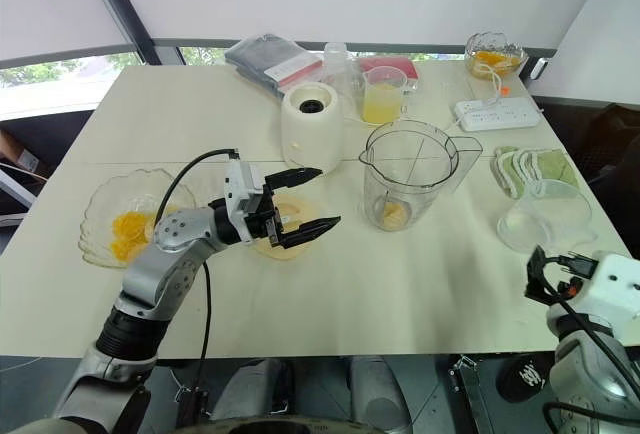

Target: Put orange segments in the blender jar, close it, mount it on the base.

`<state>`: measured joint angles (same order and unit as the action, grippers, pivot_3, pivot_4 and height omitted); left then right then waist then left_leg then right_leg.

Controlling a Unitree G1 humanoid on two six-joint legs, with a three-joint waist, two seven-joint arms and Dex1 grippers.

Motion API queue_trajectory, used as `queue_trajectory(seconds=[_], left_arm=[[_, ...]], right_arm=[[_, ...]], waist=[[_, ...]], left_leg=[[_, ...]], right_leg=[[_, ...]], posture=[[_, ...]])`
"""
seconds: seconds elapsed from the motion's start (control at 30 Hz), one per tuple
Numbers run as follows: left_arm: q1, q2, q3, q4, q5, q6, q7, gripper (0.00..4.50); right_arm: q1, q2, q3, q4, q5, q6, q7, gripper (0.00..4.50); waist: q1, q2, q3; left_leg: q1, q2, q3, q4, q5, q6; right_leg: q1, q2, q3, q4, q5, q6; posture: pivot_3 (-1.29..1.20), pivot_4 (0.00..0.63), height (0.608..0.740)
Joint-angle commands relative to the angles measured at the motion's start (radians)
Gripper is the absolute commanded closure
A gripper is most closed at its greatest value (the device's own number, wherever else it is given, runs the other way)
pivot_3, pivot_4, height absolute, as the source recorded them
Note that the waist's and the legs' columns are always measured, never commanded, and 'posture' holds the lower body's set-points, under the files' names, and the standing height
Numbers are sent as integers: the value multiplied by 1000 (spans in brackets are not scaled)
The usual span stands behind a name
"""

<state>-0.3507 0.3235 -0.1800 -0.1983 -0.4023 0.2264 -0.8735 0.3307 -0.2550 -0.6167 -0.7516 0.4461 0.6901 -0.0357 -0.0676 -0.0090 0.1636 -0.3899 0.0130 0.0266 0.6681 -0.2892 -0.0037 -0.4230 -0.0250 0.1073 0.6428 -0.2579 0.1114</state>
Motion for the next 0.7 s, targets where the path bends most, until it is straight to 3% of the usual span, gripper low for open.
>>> queue_trajectory(seconds=[0.03, 0.33, 0.57, 0.7], left_arm=[[-30, -7, 14, 4, -5, -12, 0, 0], [-68, 25, 20, 21, 0, 17, -9, 0], [-122, 187, 69, 47, -32, 105, -112, 0], [-211, 296, 83, 132, -42, 145, -227, 0]], right_arm=[[-25, -4, 20, -101, 46, 47, -10, 24], [-129, -40, 160, -64, -6, 59, 12, 24], [-85, -79, 215, -110, 78, 61, 152, 24], [-49, -179, 176, -167, 219, 101, 286, 24]], waist=[[1, -1, 0], [5, -1, 0], [7, -2, 1], [7, -4, 2]], left_leg=[[0, 0, 0, 0, 0, 0], [-2, 0, 0, -1, 0, 0], [-3, 0, 0, -2, 0, 0], [-3, 0, 0, -1, 0, 0]], right_leg=[[0, 0, 0, 0, 0, 0], [0, 0, -1, -5, 0, 0], [0, 0, -1, -7, 0, 1], [0, 0, -1, -7, 0, 0]], posture=[[0, 150, 740], [0, 150, 740], [0, 150, 740], [0, 150, 740]])
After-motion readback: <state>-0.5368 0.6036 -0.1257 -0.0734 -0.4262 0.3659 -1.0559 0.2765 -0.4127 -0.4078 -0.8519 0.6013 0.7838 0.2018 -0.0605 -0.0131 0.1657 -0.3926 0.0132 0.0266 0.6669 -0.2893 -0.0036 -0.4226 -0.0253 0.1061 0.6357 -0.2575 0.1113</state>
